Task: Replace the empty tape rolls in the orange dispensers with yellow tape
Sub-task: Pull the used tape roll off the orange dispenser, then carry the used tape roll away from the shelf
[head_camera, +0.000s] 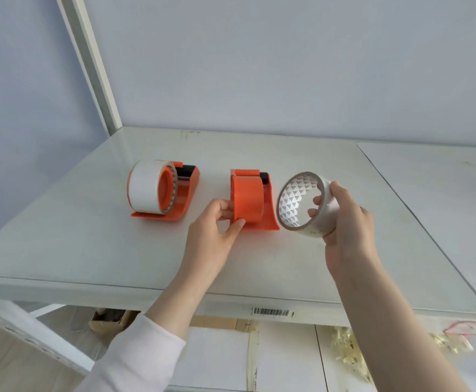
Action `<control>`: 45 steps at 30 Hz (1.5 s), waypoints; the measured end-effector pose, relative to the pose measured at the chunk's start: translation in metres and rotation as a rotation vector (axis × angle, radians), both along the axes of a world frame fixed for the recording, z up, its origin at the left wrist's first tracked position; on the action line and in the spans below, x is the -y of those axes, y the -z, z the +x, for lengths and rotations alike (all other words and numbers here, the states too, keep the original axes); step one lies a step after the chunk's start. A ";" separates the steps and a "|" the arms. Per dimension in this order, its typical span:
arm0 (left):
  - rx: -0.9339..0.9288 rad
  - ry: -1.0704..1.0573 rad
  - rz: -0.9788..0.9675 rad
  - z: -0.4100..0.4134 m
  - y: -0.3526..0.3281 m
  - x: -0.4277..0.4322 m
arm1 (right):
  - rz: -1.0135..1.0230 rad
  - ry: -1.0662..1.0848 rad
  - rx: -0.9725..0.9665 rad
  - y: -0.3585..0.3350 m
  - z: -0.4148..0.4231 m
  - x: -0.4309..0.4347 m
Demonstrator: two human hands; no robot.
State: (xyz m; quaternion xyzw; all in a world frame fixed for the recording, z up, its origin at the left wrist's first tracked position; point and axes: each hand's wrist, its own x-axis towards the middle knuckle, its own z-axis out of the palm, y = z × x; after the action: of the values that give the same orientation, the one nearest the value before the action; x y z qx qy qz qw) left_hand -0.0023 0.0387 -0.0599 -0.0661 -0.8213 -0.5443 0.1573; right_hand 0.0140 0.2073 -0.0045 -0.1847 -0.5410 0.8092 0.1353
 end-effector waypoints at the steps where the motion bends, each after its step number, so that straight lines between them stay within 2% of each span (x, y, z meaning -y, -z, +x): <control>1: 0.009 -0.019 0.016 0.002 0.002 -0.001 | -0.054 -0.001 -0.012 0.002 0.002 -0.001; 3: 0.004 -0.043 0.082 0.009 0.004 -0.002 | -0.151 -0.004 -0.021 0.007 0.005 -0.002; 8: -0.142 -0.119 0.243 0.040 0.002 0.003 | -0.312 -0.071 -0.033 0.016 0.022 0.004; 11: -0.125 -0.084 0.330 0.062 -0.001 0.004 | -0.360 -0.092 -0.045 0.015 0.044 0.011; 16: 0.034 0.097 0.468 0.099 -0.007 0.009 | -0.420 -0.107 -0.059 0.016 0.091 0.038; 23: 0.480 0.339 0.764 0.162 0.015 0.046 | -0.538 -0.242 -0.012 0.044 0.168 0.093; 29: 0.609 0.442 0.706 0.204 0.039 0.057 | -0.489 -0.158 0.100 0.074 0.227 0.097; 34: 0.684 0.494 0.575 0.235 0.061 0.037 | -0.457 -0.056 0.122 0.107 0.274 0.078; 40: 0.788 0.591 0.394 0.281 0.095 -0.019 | -0.424 0.096 0.204 0.139 0.341 0.039; 45: 0.878 0.759 0.322 0.336 0.111 -0.089 | -0.465 0.309 0.179 0.153 0.420 -0.012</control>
State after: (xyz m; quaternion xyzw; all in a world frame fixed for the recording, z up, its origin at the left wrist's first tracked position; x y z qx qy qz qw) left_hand 0.3335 0.1278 -0.1704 -0.0990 -0.6358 -0.6565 -0.3937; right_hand 0.4340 0.2190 -0.1576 -0.3616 -0.3162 0.8619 0.1626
